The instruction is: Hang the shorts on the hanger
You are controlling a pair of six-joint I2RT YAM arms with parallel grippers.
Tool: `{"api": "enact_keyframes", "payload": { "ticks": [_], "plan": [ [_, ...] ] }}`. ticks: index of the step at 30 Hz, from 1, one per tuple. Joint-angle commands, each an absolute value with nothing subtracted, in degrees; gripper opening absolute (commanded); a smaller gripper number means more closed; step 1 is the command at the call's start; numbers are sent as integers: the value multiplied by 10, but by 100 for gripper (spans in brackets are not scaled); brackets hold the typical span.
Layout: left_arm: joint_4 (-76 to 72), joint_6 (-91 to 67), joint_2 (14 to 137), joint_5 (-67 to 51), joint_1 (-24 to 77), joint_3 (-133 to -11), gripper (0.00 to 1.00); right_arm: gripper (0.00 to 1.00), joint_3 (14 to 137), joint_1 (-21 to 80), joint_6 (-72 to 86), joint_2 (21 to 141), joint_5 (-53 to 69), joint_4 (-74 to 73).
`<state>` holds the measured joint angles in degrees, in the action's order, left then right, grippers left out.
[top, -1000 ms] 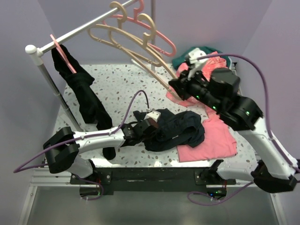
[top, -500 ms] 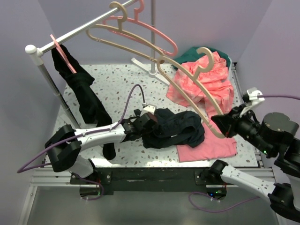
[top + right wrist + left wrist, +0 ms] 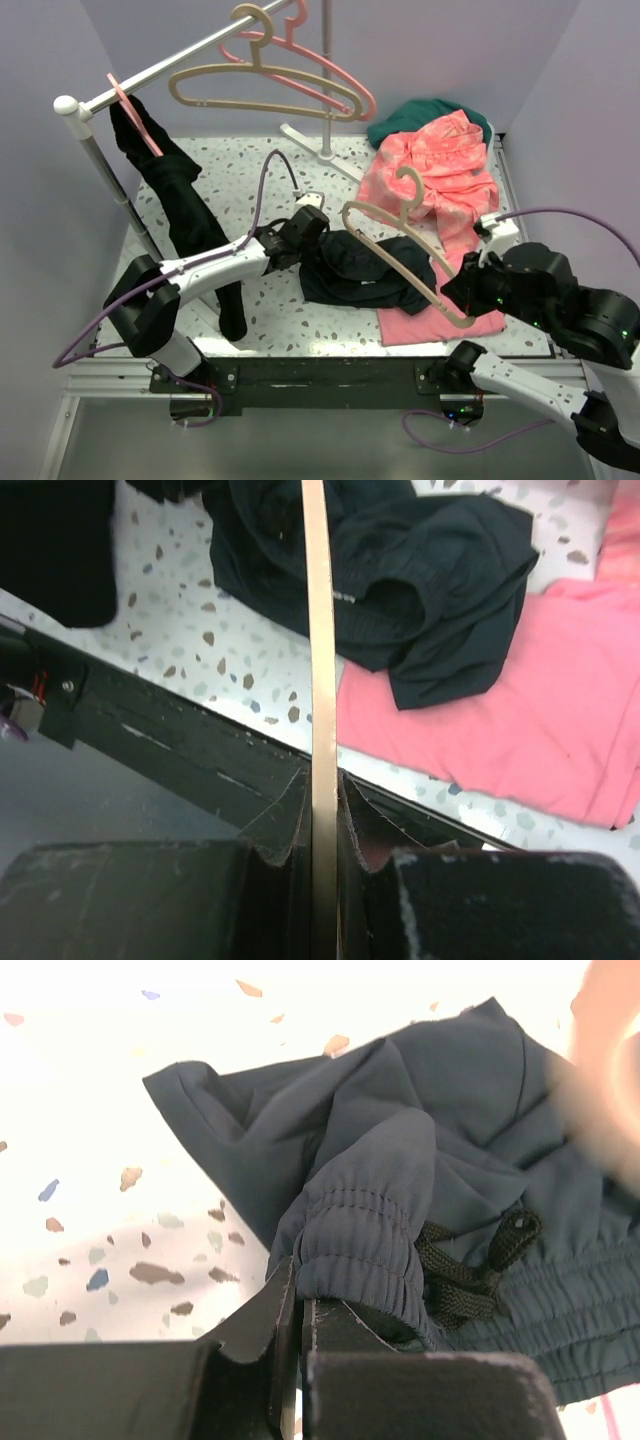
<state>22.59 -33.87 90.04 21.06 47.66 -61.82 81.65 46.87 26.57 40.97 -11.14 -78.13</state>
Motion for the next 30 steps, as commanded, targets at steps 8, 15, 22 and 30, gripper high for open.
{"api": "enact_keyframes", "payload": {
  "ticks": [8, 15, 22, 30],
  "plan": [
    [237, -332, 954, 170, 446, -688, 0, 0, 830, 471, 248, 411, -38, -830],
    [233, -331, 954, 170, 442, -694, 0, 0, 824, 470, 238, 419, -17, -836],
    [227, -330, 959, 163, 439, -691, 0, 0, 830, 470, 229, 436, -2, -841],
    [217, -331, 955, 153, 435, -684, 0, 0, 830, 470, 213, 458, -15, -843]
  ]
}}
